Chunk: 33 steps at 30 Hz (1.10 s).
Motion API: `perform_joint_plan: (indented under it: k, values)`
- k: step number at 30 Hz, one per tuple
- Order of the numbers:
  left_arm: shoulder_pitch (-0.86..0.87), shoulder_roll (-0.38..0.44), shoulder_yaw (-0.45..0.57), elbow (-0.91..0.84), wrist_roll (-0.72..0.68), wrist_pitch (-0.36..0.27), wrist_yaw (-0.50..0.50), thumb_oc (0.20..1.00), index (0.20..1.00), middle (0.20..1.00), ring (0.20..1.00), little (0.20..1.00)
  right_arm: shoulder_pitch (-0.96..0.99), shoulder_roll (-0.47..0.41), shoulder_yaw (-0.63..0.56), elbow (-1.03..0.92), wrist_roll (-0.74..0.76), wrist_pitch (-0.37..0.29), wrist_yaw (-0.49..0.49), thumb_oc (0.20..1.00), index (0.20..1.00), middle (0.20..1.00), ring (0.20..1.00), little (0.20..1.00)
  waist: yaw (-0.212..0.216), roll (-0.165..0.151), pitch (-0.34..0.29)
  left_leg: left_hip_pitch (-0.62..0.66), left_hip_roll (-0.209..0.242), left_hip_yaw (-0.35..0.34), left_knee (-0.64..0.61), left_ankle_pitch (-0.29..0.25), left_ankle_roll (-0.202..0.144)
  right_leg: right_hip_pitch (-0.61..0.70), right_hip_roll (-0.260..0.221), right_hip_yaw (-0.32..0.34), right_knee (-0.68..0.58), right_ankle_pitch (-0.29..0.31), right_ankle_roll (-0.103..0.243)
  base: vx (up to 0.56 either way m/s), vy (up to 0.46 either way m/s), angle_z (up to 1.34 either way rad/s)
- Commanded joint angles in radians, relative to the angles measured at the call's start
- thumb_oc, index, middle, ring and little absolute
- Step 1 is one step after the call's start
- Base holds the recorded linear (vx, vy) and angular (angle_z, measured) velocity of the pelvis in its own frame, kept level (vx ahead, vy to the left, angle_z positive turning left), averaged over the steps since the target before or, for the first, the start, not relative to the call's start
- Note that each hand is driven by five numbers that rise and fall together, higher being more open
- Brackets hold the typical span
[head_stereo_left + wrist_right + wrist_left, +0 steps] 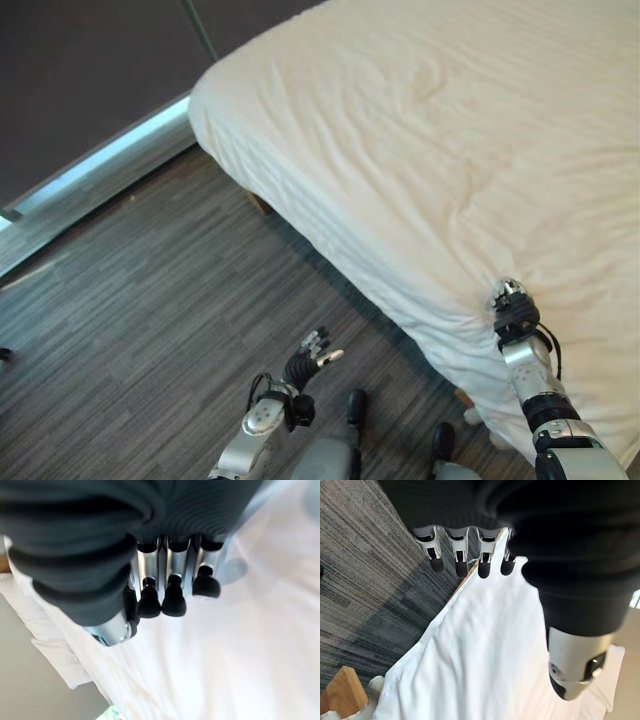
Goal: Making the bed.
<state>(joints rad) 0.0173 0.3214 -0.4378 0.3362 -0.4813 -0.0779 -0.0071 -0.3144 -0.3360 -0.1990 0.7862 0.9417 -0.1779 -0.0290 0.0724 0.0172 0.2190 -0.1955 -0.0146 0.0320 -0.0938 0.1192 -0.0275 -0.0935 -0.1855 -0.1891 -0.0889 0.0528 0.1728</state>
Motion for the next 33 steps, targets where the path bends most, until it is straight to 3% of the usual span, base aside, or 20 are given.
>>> perform_joint_plan:
  k: [1, 2, 3, 6, 7, 8, 10, 13, 16, 17, 21, 22, 23, 24, 25, 26, 28, 29, 30, 33]
  values:
    - [-0.093, -0.029, 0.000, 0.006, 0.070, -0.048, -0.004, 1.000, 1.000, 1.000, 1.000, 1.000, 0.134, -0.208, -0.176, 0.239, 0.028, -0.003, -0.118, 0.200, 0.200, 0.200, 0.200, 0.200, -0.073, -0.006, 0.083, 0.005, 0.028, 0.058, 0.006, -0.096, -0.033, 0.000, -0.018, 0.006, 0.019, -0.006, 0.026, -0.24, 0.071, -0.30]
    - [-0.110, -0.028, -0.003, 0.005, 0.074, -0.052, 0.006, 1.000, 1.000, 1.000, 1.000, 1.000, 0.147, -0.212, -0.189, 0.247, 0.028, -0.005, -0.119, 0.200, 0.200, 0.200, 0.200, 0.200, -0.078, -0.006, 0.089, -0.001, 0.045, 0.091, 0.006, -0.091, -0.029, -0.005, -0.010, -0.006, 0.064, -0.021, 0.024, -0.38, 0.166, -0.32]
    - [-0.121, -0.023, 0.008, 0.004, 0.069, -0.059, 0.027, 1.000, 1.000, 1.000, 1.000, 1.000, 0.166, -0.206, -0.191, 0.258, 0.012, -0.007, -0.120, 0.200, 0.200, 0.200, 0.200, 0.200, -0.069, -0.004, 0.088, 0.000, 0.086, 0.164, 0.006, -0.078, -0.033, 0.017, -0.002, -0.093, 0.170, -0.090, 0.009, -0.36, 0.192, -0.64]
    - [-0.108, -0.016, 0.046, -0.011, 0.047, -0.069, 0.064, 1.000, 1.000, 1.000, 1.000, 1.000, 0.183, -0.199, -0.182, 0.274, -0.026, -0.005, -0.129, 0.200, 0.200, 0.200, 0.200, 0.200, -0.032, -0.019, 0.068, 0.023, 0.142, 0.302, 0.007, -0.046, -0.022, 0.079, -0.013, -0.228, 0.361, -0.181, -0.011, -0.22, 0.140, -1.24]
    - [-0.106, -0.015, 0.047, -0.013, 0.047, -0.068, 0.065, 1.000, 1.000, 1.000, 1.000, 1.000, 0.184, -0.198, -0.181, 0.274, -0.027, -0.005, -0.129, 0.329, 0.329, 0.329, 0.329, 0.329, -0.028, -0.023, 0.069, 0.027, 0.141, 0.307, 0.007, -0.048, -0.022, 0.076, -0.017, -0.222, 0.369, -0.186, -0.011, -0.10, 0.076, -1.36]
    - [-0.095, -0.012, 0.059, -0.024, 0.039, -0.071, 0.074, 1.000, 1.000, 1.000, 1.000, 1.000, 0.184, -0.192, -0.169, 0.273, -0.047, 0.000, -0.127, 1.000, 1.000, 1.000, 1.000, 1.000, -0.013, -0.034, 0.058, 0.033, 0.144, 0.342, 0.010, -0.046, -0.018, 0.102, -0.025, -0.246, 0.380, -0.190, -0.009, -0.06, 0.035, -1.53]
    - [-0.070, -0.008, 0.103, -0.039, 0.015, -0.083, 0.099, 1.000, 1.000, 1.000, 1.000, 1.000, 0.170, -0.191, -0.095, 0.261, -0.154, 0.017, -0.126, 1.000, 1.000, 1.000, 1.000, 1.000, 0.036, -0.064, 0.026, 0.037, 0.152, 0.427, 0.017, -0.042, -0.010, 0.184, -0.044, -0.287, 0.398, -0.153, 0.026, -0.18, 0.039, -1.90]
    - [-0.062, -0.007, 0.117, -0.055, -0.011, -0.091, 0.102, 1.000, 1.000, 1.000, 1.000, 1.000, 0.155, -0.186, -0.022, 0.212, -0.230, 0.022, -0.131, 1.000, 1.000, 1.000, 1.000, 1.000, 0.073, -0.057, 0.023, 0.045, 0.175, 0.489, 0.019, -0.015, -0.023, 0.216, -0.030, -0.301, 0.338, -0.158, 0.024, -0.21, -0.063, -2.07]
    - [-0.052, 0.006, 0.103, -0.097, -0.002, -0.104, 0.082, 1.000, 1.000, 1.000, 1.000, 1.000, 0.155, -0.198, 0.063, 0.105, -0.334, 0.029, -0.125, 1.000, 1.000, 1.000, 1.000, 1.000, 0.078, -0.032, 0.021, 0.037, 0.209, 0.521, 0.022, 0.018, -0.045, 0.250, 0.025, -0.281, 0.220, -0.205, 0.004, -0.20, -0.156, -1.27]
    - [-0.047, 0.009, 0.113, -0.122, 0.007, -0.111, 0.079, 1.000, 1.000, 1.000, 1.000, 1.000, 0.180, -0.203, 0.132, -0.035, -0.424, 0.017, -0.105, 1.000, 1.000, 1.000, 1.000, 1.000, 0.062, -0.009, 0.025, 0.033, 0.236, 0.549, 0.026, 0.042, -0.059, 0.271, 0.066, -0.261, 0.133, -0.227, -0.014, -0.18, -0.182, -0.89]
    - [-0.017, -0.006, 0.149, -0.182, 0.000, -0.127, 0.077, 1.000, 1.000, 1.000, 1.000, 1.000, 0.272, -0.223, 0.204, -0.256, -0.604, 0.018, -0.092, 1.000, 1.000, 1.000, 1.000, 1.000, 0.026, 0.033, 0.037, 0.052, 0.272, 0.567, 0.032, 0.064, -0.087, 0.297, 0.106, -0.241, 0.060, -0.210, -0.034, -0.17, -0.167, -0.83]
    - [-0.015, -0.013, 0.157, -0.202, -0.018, -0.136, 0.073, 1.000, 1.000, 1.000, 1.000, 1.000, 0.281, -0.228, 0.222, -0.302, -0.659, 0.017, -0.093, 1.000, 1.000, 1.000, 1.000, 1.000, 0.025, 0.042, 0.045, 0.053, 0.273, 0.544, 0.049, 0.069, -0.099, 0.296, 0.105, -0.230, 0.051, -0.211, -0.040, -0.27, -0.159, -0.01]
    - [-0.015, -0.019, 0.171, -0.234, -0.061, -0.142, 0.057, 1.000, 1.000, 1.000, 1.000, 1.000, 0.289, -0.242, 0.269, -0.368, -0.799, 0.035, -0.096, 1.000, 1.000, 1.000, 1.000, 1.000, 0.044, 0.058, 0.067, 0.047, 0.258, 0.430, 0.091, 0.063, -0.106, 0.286, 0.105, -0.208, 0.037, -0.193, -0.059, -0.19, -0.091, -0.22]
    - [-0.015, -0.018, 0.172, -0.234, -0.062, -0.142, 0.056, 1.000, 1.000, 1.000, 1.000, 1.000, 0.289, -0.242, 0.270, -0.369, -0.800, 0.036, -0.096, 1.000, 1.000, 1.000, 1.000, 1.000, 0.042, 0.059, 0.067, 0.045, 0.260, 0.429, 0.095, 0.061, -0.106, 0.286, 0.106, -0.209, 0.037, -0.192, -0.060, -0.26, -0.111, -0.58]
    - [-0.024, -0.016, 0.170, -0.275, -0.098, -0.155, 0.019, 1.000, 1.000, 1.000, 1.000, 1.000, 0.302, -0.249, 0.287, -0.409, -0.893, 0.043, -0.105, 1.000, 1.000, 1.000, 1.000, 1.000, 0.059, 0.058, 0.086, 0.058, 0.183, 0.198, 0.156, -0.020, -0.101, 0.264, 0.090, -0.138, 0.034, -0.178, -0.069, -0.11, -0.033, -0.70]
    - [-0.024, -0.016, 0.170, -0.275, -0.098, -0.155, 0.019, 1.000, 1.000, 1.000, 1.000, 1.000, 0.302, -0.249, 0.286, -0.409, -0.894, 0.044, -0.105, 1.000, 1.000, 1.000, 1.000, 1.000, 0.060, 0.059, 0.084, 0.054, 0.184, 0.197, 0.158, -0.019, -0.101, 0.261, 0.091, -0.138, 0.033, -0.176, -0.069, -0.15, -0.067, -1.23]
    - [-0.030, -0.006, 0.156, -0.324, -0.139, -0.157, -0.006, 1.000, 1.000, 1.000, 1.000, 1.000, 0.307, -0.253, 0.296, -0.419, -0.926, 0.045, -0.101, 1.000, 1.000, 1.000, 1.000, 1.000, 0.054, 0.049, 0.089, 0.091, 0.135, 0.072, 0.201, -0.087, -0.095, 0.243, 0.078, -0.070, 0.028, -0.160, -0.076, -0.08, -0.100, -1.25]
    - [-0.036, -0.004, 0.143, -0.349, -0.147, -0.156, -0.015, 1.000, 1.000, 1.000, 1.000, 1.000, 0.309, -0.247, 0.298, -0.413, -0.929, 0.049, -0.101, 1.000, 1.000, 1.000, 1.000, 1.000, 0.044, 0.046, 0.086, 0.108, 0.087, -0.004, 0.262, -0.135, -0.085, 0.225, 0.075, -0.030, 0.026, -0.149, -0.083, -0.05, -0.128, -1.07]
    - [-0.043, -0.008, 0.130, -0.359, -0.163, -0.150, -0.024, 1.000, 1.000, 1.000, 1.000, 1.000, 0.309, -0.244, 0.303, -0.412, -0.932, 0.049, -0.101, 1.000, 1.000, 1.000, 1.000, 1.000, 0.038, 0.052, 0.079, 0.138, 0.071, -0.036, 0.243, -0.166, -0.075, 0.215, 0.087, -0.006, 0.028, -0.151, -0.086, 0.02, -0.106, -1.02]
    - [-0.067, -0.026, 0.078, -0.383, -0.211, -0.127, -0.066, 1.000, 1.000, 1.000, 1.000, 1.000, 0.323, -0.236, 0.288, -0.414, -0.920, 0.049, -0.090, 1.000, 1.000, 1.000, 1.000, 1.000, 0.006, 0.067, 0.057, 0.186, 0.073, -0.052, 0.180, -0.156, -0.060, 0.221, 0.122, 0.025, 0.033, -0.156, -0.096, 0.08, -0.049, -0.37]
